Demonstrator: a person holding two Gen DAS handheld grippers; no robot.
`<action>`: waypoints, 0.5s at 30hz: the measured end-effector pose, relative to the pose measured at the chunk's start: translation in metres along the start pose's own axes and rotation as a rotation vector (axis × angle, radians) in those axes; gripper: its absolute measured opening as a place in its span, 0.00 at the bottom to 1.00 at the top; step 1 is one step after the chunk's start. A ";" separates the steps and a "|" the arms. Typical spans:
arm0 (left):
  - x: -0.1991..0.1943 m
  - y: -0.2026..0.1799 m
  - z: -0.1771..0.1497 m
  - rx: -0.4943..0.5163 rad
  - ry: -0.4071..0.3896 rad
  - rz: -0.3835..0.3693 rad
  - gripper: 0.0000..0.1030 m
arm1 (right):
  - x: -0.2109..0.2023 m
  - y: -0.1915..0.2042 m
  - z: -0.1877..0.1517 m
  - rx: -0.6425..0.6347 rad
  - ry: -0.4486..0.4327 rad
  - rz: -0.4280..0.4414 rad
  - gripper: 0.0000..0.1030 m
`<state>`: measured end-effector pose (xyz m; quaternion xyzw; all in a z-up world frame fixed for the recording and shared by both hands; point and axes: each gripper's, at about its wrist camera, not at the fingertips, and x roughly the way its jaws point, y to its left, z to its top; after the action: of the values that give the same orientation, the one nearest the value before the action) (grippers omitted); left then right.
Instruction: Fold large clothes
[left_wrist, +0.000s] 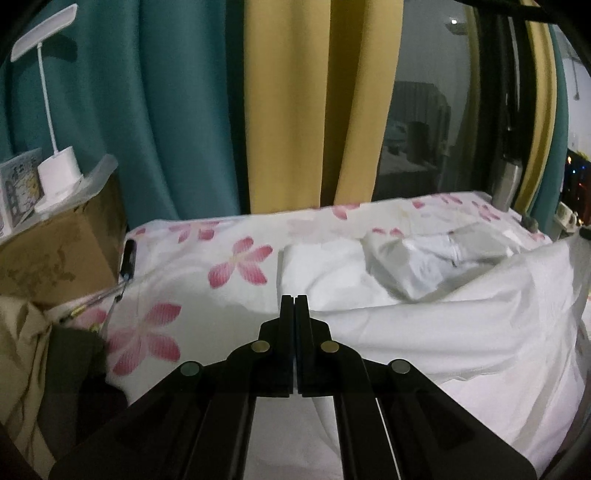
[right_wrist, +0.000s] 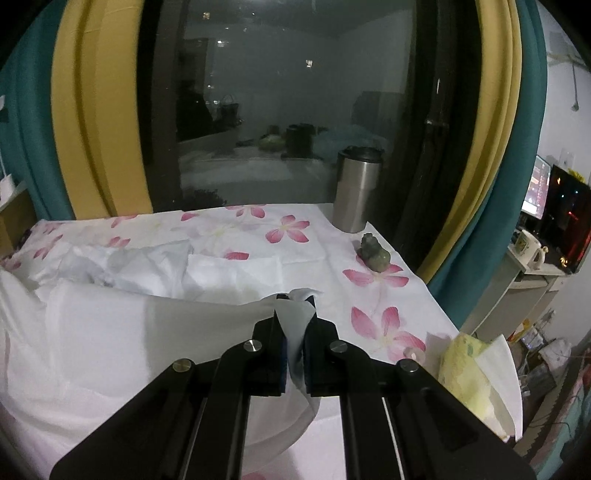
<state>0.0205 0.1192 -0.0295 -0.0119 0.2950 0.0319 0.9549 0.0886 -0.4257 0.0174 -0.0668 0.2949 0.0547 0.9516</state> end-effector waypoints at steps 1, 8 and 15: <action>0.003 0.000 0.006 -0.002 -0.006 -0.002 0.00 | 0.003 0.000 0.003 0.001 0.003 0.001 0.06; 0.023 0.004 0.043 -0.016 -0.060 0.012 0.00 | 0.031 0.000 0.027 0.001 0.013 0.019 0.06; 0.066 0.011 0.075 -0.048 -0.083 0.042 0.00 | 0.076 -0.008 0.056 0.025 0.050 0.053 0.06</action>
<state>0.1168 0.1369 -0.0051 -0.0272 0.2544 0.0593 0.9649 0.1834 -0.4200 0.0207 -0.0483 0.3211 0.0747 0.9429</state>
